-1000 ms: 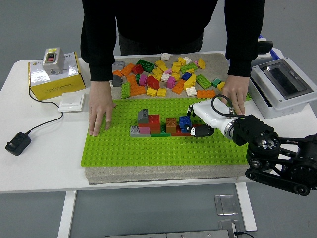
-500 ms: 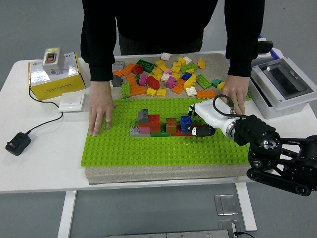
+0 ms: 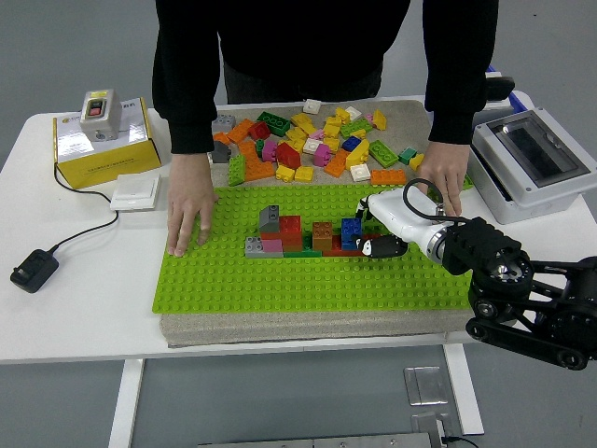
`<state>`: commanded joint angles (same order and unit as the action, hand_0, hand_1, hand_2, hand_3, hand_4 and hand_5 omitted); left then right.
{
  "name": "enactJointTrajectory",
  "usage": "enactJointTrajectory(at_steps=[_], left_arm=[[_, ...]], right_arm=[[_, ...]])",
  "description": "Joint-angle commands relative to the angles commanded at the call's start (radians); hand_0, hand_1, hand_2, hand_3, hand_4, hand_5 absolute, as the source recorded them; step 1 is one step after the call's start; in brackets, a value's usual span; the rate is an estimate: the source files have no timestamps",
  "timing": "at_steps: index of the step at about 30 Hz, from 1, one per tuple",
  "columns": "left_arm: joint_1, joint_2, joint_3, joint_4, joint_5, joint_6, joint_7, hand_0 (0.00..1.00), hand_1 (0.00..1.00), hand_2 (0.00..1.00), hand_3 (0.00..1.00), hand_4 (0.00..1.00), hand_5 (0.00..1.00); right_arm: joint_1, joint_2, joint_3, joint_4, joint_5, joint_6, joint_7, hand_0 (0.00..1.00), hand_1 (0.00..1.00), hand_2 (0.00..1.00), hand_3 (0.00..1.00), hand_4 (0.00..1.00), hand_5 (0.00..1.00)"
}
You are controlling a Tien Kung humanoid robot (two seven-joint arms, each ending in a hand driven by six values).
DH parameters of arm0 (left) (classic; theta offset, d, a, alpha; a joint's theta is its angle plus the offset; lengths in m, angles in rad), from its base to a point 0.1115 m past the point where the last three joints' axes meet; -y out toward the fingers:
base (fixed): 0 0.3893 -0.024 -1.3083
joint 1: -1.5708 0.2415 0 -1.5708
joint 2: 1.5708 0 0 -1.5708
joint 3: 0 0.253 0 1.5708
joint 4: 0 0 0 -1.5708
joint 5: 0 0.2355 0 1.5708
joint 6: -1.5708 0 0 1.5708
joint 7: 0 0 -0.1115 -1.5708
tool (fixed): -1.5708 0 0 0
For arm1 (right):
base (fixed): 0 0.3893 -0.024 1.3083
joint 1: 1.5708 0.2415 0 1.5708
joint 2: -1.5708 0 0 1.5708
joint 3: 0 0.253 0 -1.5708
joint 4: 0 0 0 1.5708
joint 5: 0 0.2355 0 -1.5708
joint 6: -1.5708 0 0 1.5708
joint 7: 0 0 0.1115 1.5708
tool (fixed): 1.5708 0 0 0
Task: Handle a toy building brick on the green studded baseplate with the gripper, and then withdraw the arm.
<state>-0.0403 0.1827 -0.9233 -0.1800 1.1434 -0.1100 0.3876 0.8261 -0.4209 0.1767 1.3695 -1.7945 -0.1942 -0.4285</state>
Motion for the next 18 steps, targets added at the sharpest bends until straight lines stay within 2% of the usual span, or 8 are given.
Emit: enactJointTrajectory(at_steps=[18], left_arm=[[-0.002, 0.001, 0.003, 0.000, -0.003, -0.001, 0.001, 0.671, 0.642, 0.587, 0.648, 0.085, 0.694]], right_arm=[[-0.003, -0.001, 0.003, 0.001, 0.001, -0.005, 0.003, 0.028, 0.136, 0.661, 0.722, 0.565, 0.481]])
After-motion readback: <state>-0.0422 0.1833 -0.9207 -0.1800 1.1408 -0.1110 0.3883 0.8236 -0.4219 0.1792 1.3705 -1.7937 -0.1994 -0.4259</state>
